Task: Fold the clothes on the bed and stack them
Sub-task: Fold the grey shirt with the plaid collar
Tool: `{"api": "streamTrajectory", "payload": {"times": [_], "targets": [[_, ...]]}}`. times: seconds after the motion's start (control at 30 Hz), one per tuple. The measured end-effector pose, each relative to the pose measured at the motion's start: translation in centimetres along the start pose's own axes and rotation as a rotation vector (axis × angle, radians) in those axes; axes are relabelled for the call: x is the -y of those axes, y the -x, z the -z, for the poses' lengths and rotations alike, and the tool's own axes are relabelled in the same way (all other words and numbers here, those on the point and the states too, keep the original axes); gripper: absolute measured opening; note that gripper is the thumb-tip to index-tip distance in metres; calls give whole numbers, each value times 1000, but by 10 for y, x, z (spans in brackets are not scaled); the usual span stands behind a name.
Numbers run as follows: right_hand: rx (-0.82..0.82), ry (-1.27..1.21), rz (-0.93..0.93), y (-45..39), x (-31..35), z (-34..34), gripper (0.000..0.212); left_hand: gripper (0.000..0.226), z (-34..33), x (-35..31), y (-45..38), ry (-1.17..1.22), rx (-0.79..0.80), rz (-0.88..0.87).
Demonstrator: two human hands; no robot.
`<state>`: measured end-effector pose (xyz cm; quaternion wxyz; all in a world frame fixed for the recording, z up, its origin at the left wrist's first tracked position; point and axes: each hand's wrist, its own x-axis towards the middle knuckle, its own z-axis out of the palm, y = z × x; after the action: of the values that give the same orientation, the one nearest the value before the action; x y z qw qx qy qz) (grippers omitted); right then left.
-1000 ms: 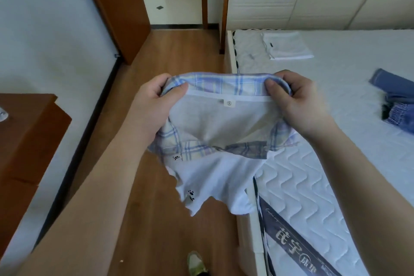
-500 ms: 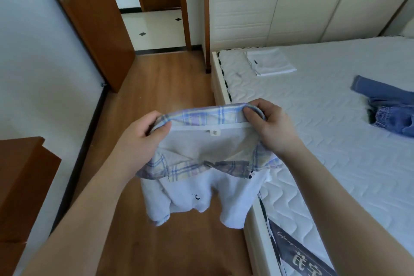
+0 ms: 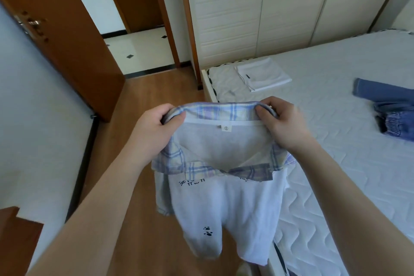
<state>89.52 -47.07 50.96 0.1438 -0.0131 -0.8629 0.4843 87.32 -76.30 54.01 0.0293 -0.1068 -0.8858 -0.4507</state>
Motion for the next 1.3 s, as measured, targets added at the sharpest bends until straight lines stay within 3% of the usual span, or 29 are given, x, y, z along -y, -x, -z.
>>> {"api": "streamTrajectory", "payload": {"times": [0.23,0.57,0.67,0.77,0.93,1.0,1.07,1.13,1.3], "targets": [[-150,135,40,-69,-13,7,9,33,-19,-2,-94,9,49,-68],[-301,239,-90,-152,-34,5,11,37,-47,17,-238,79,229,-201],[-362,332,-127,-180,-36,5,10,31,-57,29,-290,59,304,-311],[-420,423,-180,-200,-39,8,12,32,-67,35,-338,-80,476,-450],[-531,517,-235,-224,-49,16,11,35,-88,19,-412,-116,784,-519],[-569,527,-290,-229,-58,25,11,46,-100,3,-431,-26,906,-470],[-606,527,-368,-234,-71,37,12,55,-116,-13,-446,110,1085,-298],[-651,521,-424,-239,-86,50,16,45,-134,-29,-458,207,1275,-199],[-747,488,-460,-263,-118,76,18,39,-182,-51,-488,103,1563,-359]]}}
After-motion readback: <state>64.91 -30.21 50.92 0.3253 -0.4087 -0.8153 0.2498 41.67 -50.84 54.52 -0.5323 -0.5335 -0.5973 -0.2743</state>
